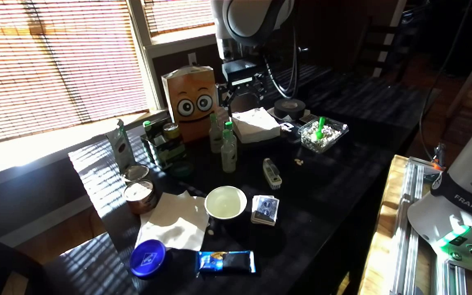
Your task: Move two glass bottles to the left.
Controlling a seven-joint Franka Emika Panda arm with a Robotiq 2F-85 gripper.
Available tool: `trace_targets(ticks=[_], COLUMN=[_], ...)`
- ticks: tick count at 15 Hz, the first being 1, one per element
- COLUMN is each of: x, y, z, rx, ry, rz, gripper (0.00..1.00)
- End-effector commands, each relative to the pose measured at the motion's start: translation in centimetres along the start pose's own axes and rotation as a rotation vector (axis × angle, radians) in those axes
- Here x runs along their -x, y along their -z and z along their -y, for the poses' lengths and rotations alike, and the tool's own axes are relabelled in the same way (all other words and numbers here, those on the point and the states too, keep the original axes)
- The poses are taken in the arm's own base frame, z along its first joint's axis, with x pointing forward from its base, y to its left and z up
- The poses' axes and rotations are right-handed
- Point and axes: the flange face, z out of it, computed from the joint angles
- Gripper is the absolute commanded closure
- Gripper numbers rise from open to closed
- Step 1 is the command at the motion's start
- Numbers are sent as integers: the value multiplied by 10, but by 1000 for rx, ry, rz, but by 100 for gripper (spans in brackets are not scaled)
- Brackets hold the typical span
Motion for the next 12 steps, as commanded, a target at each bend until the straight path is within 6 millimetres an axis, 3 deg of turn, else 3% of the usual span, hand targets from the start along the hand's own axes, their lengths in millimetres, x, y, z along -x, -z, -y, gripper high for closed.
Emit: trace_targets(ticks=[1,4,5,12], x=[-19,-30,-19,-40], y=[0,-7,-3,-23], z=[29,24,25,22], rx=[-80,-148,-103,-160], ry=[-32,-35,-42,-41], rz=[20,81,33,-14], gripper=[0,0,0,0])
